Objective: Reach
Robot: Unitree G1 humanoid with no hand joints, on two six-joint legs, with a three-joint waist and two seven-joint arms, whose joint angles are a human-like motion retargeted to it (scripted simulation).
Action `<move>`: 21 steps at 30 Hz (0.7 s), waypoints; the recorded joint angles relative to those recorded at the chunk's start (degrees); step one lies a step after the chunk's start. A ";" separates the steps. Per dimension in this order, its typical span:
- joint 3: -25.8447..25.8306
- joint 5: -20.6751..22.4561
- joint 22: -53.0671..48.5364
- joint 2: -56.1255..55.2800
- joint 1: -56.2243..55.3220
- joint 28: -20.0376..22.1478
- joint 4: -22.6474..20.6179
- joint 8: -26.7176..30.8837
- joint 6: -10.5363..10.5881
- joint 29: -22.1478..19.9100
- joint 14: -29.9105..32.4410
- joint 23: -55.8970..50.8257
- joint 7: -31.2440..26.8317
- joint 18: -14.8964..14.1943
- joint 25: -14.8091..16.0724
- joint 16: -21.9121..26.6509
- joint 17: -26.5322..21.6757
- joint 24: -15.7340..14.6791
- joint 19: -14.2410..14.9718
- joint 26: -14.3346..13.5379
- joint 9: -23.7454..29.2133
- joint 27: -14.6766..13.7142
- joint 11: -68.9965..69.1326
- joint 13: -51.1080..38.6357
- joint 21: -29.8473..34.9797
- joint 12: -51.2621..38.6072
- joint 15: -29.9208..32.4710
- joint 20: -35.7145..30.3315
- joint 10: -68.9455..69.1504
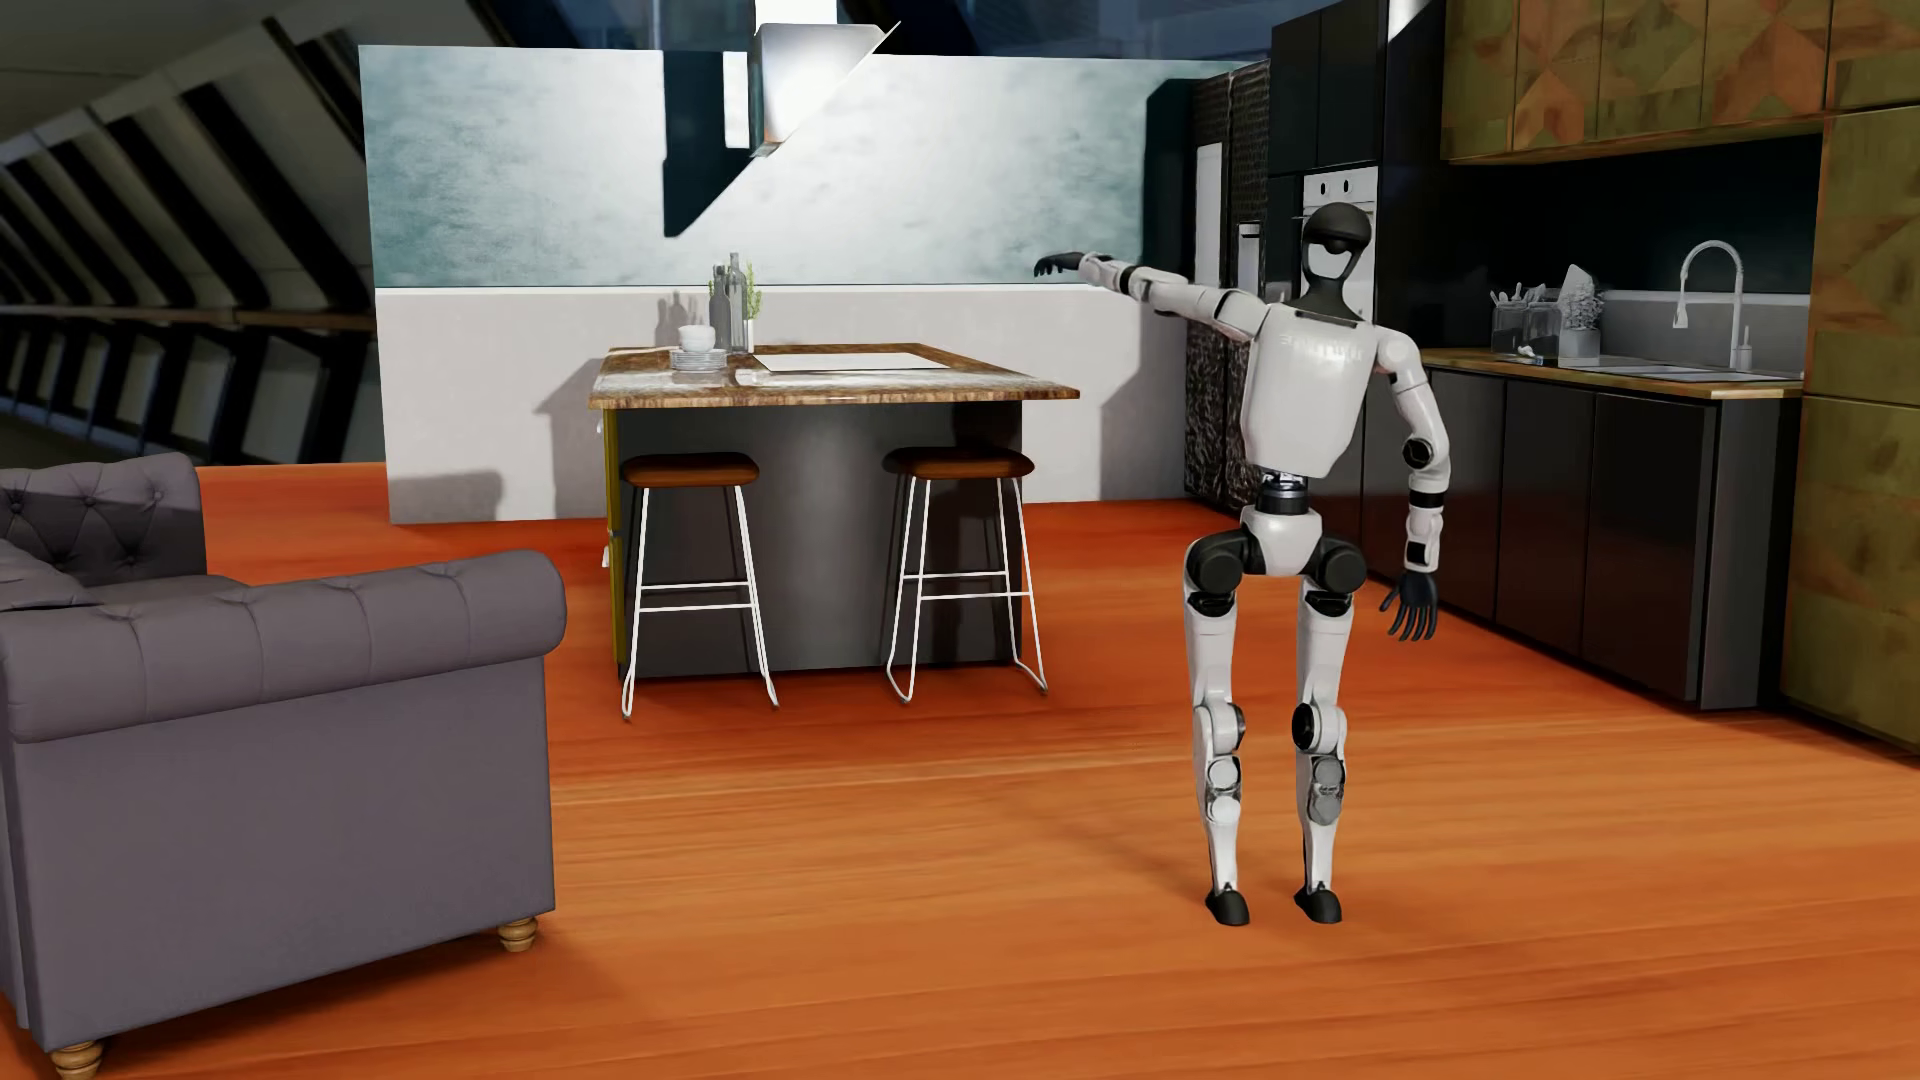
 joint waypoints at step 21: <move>-0.50 0.29 -0.22 0.48 0.59 0.00 0.20 0.00 -0.40 0.00 -0.16 -0.09 0.00 0.00 0.00 0.73 -0.31 0.00 0.00 0.00 -0.59 0.00 0.69 0.48 -0.14 -0.36 -0.90 0.00 0.06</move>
